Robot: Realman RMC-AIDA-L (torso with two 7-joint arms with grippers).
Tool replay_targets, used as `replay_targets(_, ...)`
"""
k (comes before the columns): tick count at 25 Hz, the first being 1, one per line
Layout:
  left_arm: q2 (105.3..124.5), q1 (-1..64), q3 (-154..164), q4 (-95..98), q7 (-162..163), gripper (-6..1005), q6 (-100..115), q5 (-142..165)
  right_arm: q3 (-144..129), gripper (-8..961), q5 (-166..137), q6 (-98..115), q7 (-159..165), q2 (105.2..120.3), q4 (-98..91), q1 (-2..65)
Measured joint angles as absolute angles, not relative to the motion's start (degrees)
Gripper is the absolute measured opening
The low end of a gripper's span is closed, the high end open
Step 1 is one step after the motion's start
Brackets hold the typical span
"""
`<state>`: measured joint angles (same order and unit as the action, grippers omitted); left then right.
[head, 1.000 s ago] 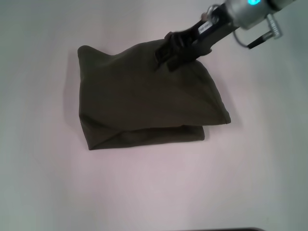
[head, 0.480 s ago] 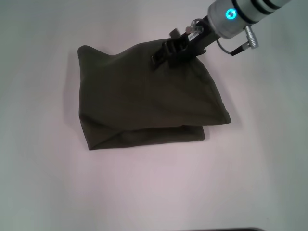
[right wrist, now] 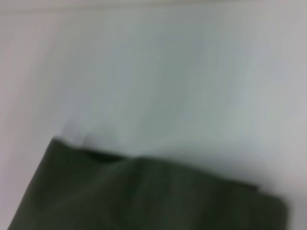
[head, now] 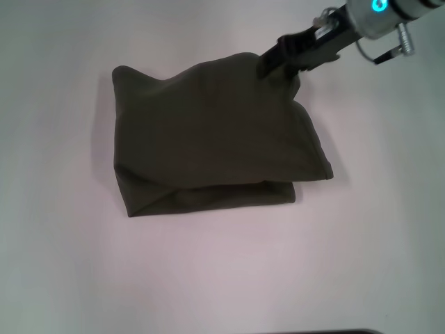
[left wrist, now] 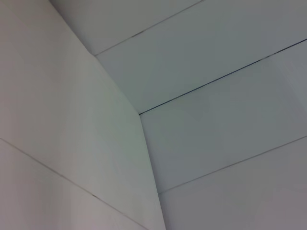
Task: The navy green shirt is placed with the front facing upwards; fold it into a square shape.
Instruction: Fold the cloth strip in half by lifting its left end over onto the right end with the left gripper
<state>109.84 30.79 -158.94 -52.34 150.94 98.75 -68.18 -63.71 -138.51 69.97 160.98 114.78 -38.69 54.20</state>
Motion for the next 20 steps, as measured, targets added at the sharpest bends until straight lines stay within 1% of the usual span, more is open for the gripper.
replay_targets(3,109.85,30.90,-158.55,-52.27,150.93,690,98.57,-68.16,-60.98,625,-138.53,69.78,160.91,113.64,-39.70,53.43)
replay_targets(6,109.85,30.92,-158.55,-52.27,150.95,690,98.56,-68.13,-57.95,625,-138.19,71.40,160.76,112.89,-42.50,52.16)
replay_targets(10,109.86,30.88,-158.55,-52.27,150.99,690,98.61,-68.12,-53.65,626,-136.28,77.00,159.36,112.75,-44.75,51.26)
replay_targets(12,109.86,30.86,-158.56,-52.27,150.98,691,98.59,-68.13,-53.46,626,-135.15,79.58,158.20,113.16,-44.23,51.26)
replay_targets(17,109.86,30.91,-158.55,-52.29,150.96,690,98.57,-68.14,-54.22,626,-134.97,81.64,156.35,115.47,-41.45,51.94)
replay_targets(20,109.86,30.97,-158.55,-52.30,150.99,690,98.55,-68.14,-55.79,626,-135.22,79.89,155.81,116.23,-38.83,52.71)
